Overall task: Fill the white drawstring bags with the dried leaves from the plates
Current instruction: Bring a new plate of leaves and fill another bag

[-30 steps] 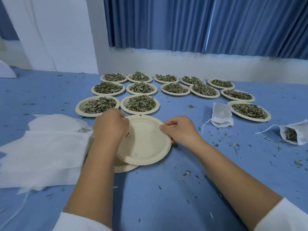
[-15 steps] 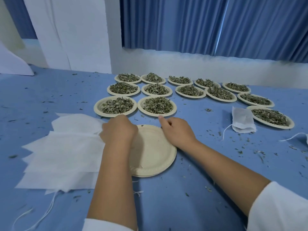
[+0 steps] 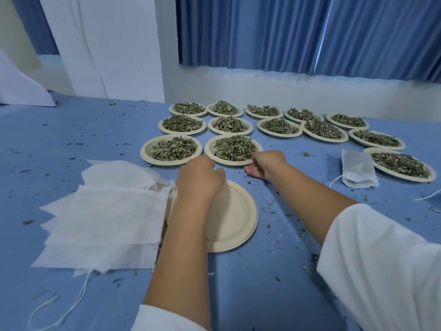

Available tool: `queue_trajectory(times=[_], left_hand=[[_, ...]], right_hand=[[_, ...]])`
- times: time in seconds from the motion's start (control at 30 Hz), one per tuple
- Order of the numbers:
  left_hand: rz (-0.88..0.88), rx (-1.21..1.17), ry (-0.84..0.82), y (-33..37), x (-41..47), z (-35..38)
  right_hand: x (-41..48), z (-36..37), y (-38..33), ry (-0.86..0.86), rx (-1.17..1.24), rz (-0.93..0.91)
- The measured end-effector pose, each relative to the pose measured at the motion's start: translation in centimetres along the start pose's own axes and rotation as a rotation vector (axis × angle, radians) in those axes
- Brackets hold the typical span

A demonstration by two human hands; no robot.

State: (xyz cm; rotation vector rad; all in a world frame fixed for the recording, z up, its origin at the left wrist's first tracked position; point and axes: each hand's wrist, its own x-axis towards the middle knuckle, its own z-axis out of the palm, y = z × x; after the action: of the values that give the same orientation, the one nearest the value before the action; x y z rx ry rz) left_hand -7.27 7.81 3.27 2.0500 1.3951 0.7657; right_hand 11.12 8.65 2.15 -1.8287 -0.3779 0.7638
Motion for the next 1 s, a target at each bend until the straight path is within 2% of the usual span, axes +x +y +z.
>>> queue_trajectory(times=[0.13, 0.3, 0.5, 0.83, 1.0], left_hand=[[-0.012, 0.027, -0.061, 0.0, 0.2, 0.1], [-0.007, 0.271, -0.145, 0.2, -0.1, 0.3], [-0.120, 0.406, -0.105, -0.3, -0.5, -0.1], [-0.236, 0.323, 0.058, -1.4, 0.0, -0.1], [-0.268, 0.238, 0.135, -2.3, 0.9, -0.5]], right_hand=[[0.7, -3.1, 0.3, 0.034, 0.023, 0.022], [0.9, -8.2, 1.0, -0.008, -0.094, -0.005], [-0.6, -12.5, 1.2, -0.048, -0.504, -0.087], [-2.2, -15.9, 1.6, -0.235, -0.738, -0.218], [-2.4, -16.0, 1.1, -0.395, -0.807, -0.270]])
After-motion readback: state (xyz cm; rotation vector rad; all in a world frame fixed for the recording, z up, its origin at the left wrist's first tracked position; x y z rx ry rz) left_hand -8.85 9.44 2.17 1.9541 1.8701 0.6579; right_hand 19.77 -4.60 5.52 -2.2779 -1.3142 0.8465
